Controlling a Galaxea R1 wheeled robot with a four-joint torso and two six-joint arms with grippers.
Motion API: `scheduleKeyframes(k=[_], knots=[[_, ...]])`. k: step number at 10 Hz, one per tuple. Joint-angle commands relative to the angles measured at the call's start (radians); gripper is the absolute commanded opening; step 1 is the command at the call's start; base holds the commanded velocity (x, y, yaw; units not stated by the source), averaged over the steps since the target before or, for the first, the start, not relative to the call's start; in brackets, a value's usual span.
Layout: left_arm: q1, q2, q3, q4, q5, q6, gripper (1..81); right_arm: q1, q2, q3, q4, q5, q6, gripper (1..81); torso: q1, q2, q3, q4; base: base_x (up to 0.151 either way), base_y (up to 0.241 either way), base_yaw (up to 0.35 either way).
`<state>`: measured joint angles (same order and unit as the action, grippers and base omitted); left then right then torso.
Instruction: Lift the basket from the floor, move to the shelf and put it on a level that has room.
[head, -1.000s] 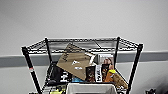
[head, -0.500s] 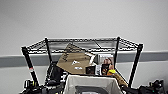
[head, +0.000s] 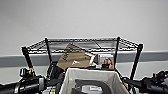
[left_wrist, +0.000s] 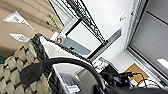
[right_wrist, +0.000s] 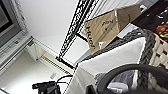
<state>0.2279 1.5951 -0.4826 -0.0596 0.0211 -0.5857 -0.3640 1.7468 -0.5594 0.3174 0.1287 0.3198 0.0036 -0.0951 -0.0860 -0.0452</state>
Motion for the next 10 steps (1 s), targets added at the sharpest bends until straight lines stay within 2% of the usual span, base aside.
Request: scheduleKeyframes(k=[1,6,10], knots=[[-0.241,-0.029,0.041,0.023,0.006,-0.115,1.0,0.24,-0.039,0.059,0.049,-0.035,0.021,1.0,0.0,0.0,0.0,0.0,0.0,0.0,0.0],[-0.484,-0.043,0.044,0.023,0.117,-0.288,1.0,0.483,-0.05,0.056,0.216,-0.133,0.022,1.0,0.0,0.0,0.0,0.0,0.0,0.0,0.0],[-0.649,-0.046,0.03,0.023,0.189,-0.402,1.0,0.621,-0.051,0.03,0.311,-0.187,0.022,1.0,0.0,0.0,0.0,0.0,0.0,0.0,0.0]])
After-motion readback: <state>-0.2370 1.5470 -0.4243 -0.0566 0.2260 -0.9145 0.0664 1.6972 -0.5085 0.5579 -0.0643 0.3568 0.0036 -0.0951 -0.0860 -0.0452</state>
